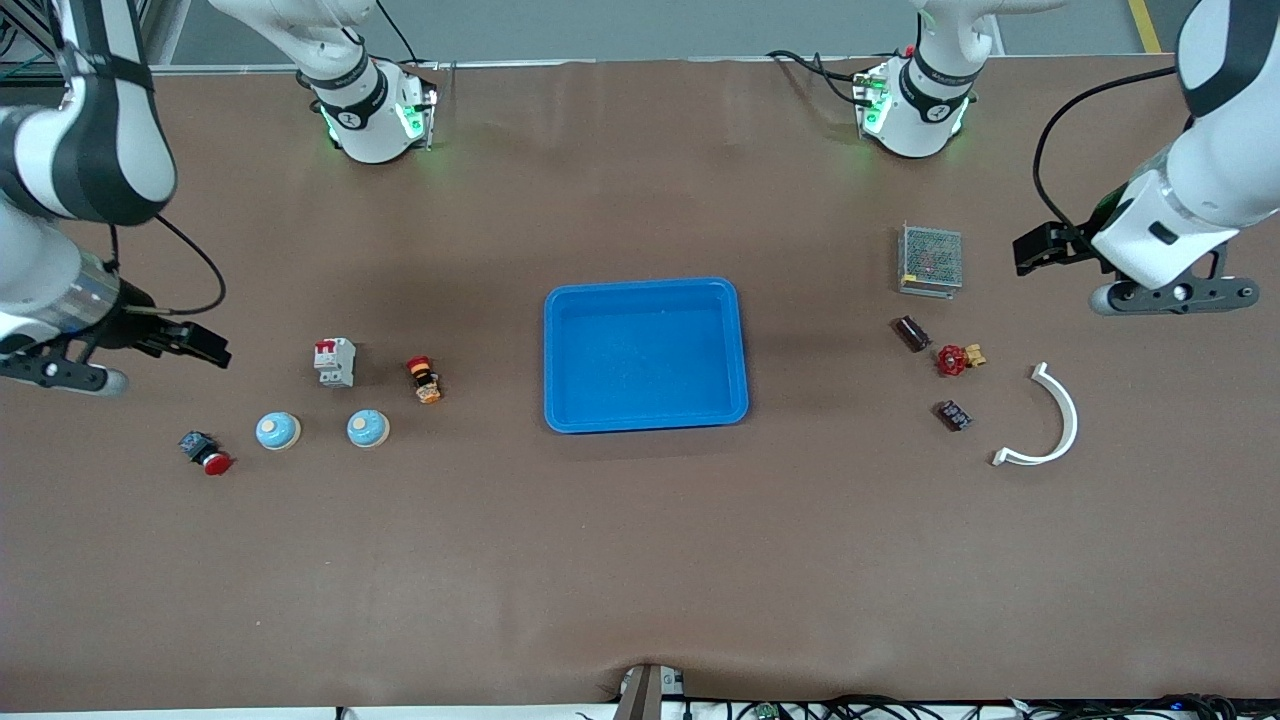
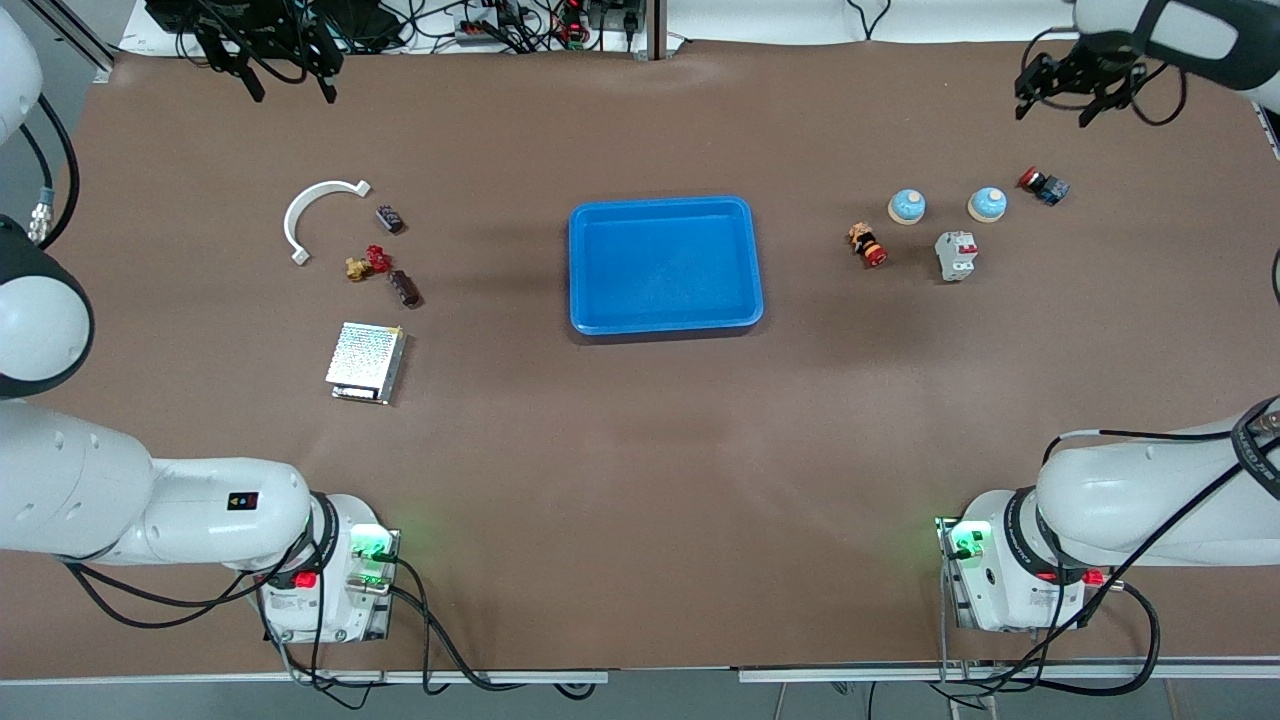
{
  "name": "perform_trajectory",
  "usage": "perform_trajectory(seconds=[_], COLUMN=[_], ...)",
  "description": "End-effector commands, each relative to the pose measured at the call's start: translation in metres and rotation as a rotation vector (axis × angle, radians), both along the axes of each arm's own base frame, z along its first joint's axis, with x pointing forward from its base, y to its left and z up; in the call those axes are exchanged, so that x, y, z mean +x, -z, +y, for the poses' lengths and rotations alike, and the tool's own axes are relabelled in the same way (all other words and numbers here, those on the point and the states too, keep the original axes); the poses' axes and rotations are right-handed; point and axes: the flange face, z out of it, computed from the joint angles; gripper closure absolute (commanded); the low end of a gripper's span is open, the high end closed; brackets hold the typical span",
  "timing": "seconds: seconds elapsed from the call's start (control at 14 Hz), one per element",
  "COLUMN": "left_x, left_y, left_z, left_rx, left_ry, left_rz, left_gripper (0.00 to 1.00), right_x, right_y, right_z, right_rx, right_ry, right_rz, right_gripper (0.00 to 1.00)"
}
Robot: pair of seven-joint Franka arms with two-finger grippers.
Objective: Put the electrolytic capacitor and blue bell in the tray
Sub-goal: 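Move the right gripper to a blue bell, the left gripper to a capacitor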
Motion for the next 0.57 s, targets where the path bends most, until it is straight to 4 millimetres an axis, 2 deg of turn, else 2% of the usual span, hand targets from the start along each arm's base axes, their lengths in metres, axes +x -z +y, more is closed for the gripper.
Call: perform_trajectory(seconds=[0.0, 0.14, 0.36, 0.5], left_x=[-0.020, -0.027, -0.038, -0.045], left_y=[0.016, 0.040, 0.072, 0.096], left_z=[-0.004, -0.016, -0.017, -0.018], left_rx=[0.014, 0.025, 0.030, 0.021], left_ry=[-0.034, -0.066, -0.101, -0.158], left_rz=[-0.042, -0.042, -0.053, -0.049], left_gripper=[0.00, 0.00, 0.00, 0.00], right_x=[0.004, 0.009, 0.016, 0.020], right_y=[0.035, 0.057, 0.089, 0.115], right_z=[-0.004, -0.004, -0.009, -0.022], right_rx=[-0.001, 0.001, 0.004, 0.002], right_ry=[-0.004, -0.005, -0.015, -0.073], right_rz=[-0.008, 0.004, 0.007, -0.003], right_gripper=[0.00, 0.00, 0.00, 0.00])
